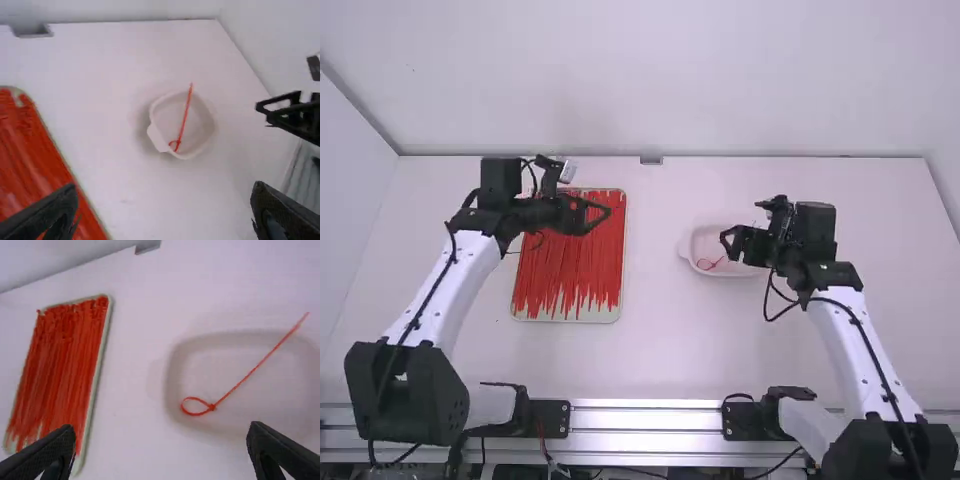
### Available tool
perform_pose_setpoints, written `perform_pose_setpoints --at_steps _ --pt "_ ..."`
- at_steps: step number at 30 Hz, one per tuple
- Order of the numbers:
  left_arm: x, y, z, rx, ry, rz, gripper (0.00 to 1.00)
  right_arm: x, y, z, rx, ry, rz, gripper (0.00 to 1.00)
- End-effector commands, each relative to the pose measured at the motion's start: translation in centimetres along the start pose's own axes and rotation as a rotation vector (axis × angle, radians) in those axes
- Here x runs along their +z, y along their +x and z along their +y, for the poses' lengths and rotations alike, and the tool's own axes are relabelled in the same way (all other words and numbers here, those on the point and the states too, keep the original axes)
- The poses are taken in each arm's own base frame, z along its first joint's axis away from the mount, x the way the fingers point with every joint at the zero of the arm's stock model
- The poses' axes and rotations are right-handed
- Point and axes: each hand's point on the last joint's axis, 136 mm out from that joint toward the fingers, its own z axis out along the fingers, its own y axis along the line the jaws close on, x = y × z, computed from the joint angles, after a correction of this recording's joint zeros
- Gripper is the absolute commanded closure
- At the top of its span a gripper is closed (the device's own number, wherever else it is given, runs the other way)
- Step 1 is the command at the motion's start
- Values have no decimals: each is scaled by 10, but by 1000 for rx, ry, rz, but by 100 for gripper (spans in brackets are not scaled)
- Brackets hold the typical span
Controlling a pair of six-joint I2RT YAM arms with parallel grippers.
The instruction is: Fasten the cable tie
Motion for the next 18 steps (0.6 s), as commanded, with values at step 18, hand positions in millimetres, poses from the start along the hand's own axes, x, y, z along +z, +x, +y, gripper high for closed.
perform_pose_setpoints --at_steps 18 --pt "-54 2 17 226 -355 -288 43 -42 3 -52 -265 354 -378 45"
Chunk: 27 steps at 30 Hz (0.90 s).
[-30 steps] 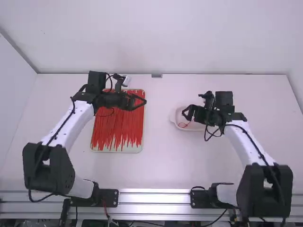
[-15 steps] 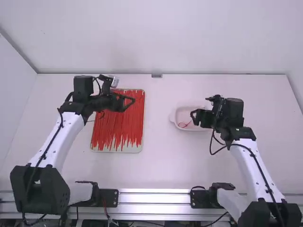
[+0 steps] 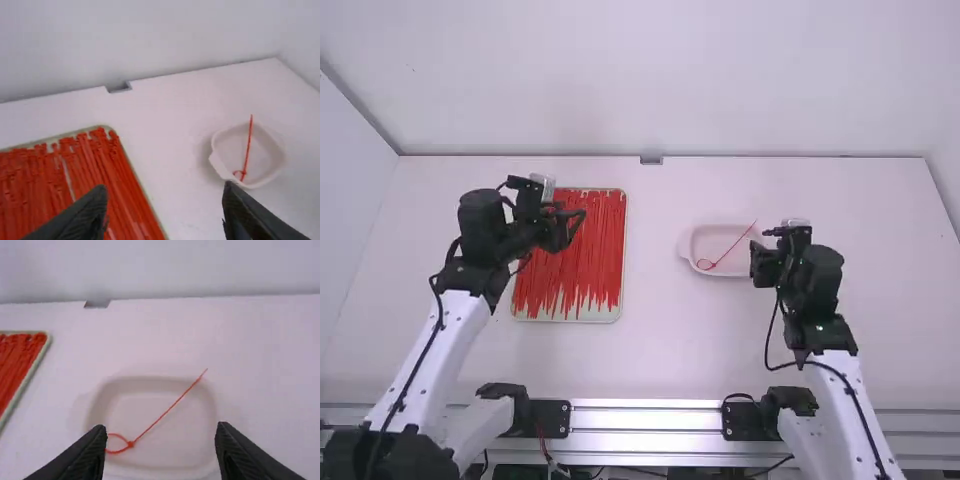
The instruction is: Fasten the cable tie
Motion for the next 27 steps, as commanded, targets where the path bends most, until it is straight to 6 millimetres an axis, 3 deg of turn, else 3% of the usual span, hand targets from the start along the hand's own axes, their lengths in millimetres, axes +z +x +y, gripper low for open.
perform_pose_setpoints --at_steps 1,8,19,27 --pt "-12 -1 9 37 -96 -51 45 -7 12 -18 -11 112 -16 48" --pt "-33 32 25 36 -248 -59 60 -16 51 -21 -11 132 -16 63" --pt "-68 99 58 28 -518 -64 87 -17 116 -21 -11 132 -16 88" --pt "-73 139 62 27 -552 -65 100 -25 94 -20 -20 132 -130 100"
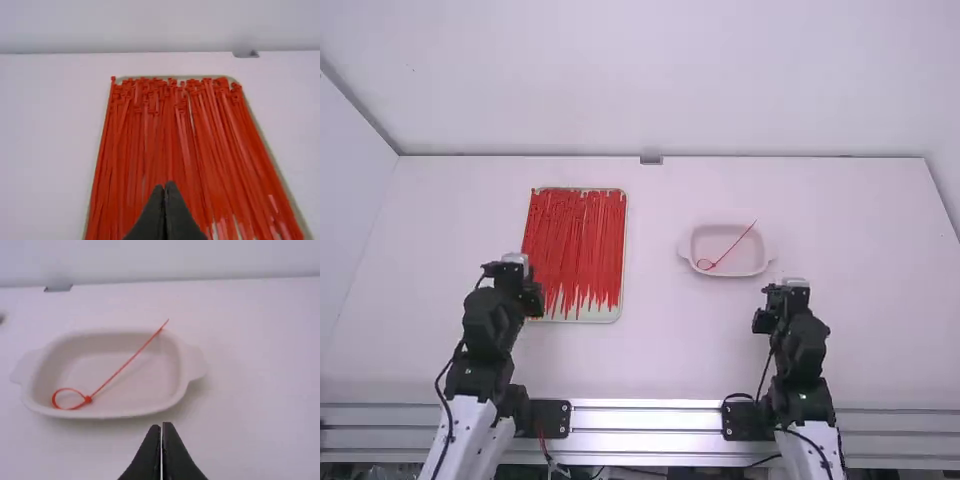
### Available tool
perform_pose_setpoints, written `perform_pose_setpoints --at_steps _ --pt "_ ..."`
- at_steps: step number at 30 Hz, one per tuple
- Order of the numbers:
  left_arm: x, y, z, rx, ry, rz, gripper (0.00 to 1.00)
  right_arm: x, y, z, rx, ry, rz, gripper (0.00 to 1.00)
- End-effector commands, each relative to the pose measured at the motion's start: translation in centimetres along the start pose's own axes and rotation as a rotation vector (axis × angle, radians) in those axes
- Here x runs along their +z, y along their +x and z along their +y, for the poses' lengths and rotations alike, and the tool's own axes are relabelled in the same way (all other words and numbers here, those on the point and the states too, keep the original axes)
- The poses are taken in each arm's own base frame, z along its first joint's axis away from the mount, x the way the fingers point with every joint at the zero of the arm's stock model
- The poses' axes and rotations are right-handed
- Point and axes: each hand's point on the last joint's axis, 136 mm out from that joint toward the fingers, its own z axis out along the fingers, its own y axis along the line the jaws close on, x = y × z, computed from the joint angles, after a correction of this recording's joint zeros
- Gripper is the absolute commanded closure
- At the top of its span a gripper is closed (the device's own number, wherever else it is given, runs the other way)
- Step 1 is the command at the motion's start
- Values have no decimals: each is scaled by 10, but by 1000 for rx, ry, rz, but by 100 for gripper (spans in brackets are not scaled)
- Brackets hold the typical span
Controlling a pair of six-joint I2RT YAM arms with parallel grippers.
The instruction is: Fasten the cable tie
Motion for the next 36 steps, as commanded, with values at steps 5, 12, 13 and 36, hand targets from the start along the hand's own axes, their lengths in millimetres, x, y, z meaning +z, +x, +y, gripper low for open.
perform_pose_setpoints --at_steps 5,12,13,36 --pt "-1 28 4 7 -23 -6 100 -5 -14 0 2 3 -76 100" --pt "-1 47 4 7 -23 -27 100 -13 -33 0 0 3 -166 100" --pt "-2 45 4 7 -23 -34 100 -13 -34 0 0 3 -172 100" --pt "-23 -4 3 10 -22 -270 100 -21 -50 0 -1 3 -250 100"
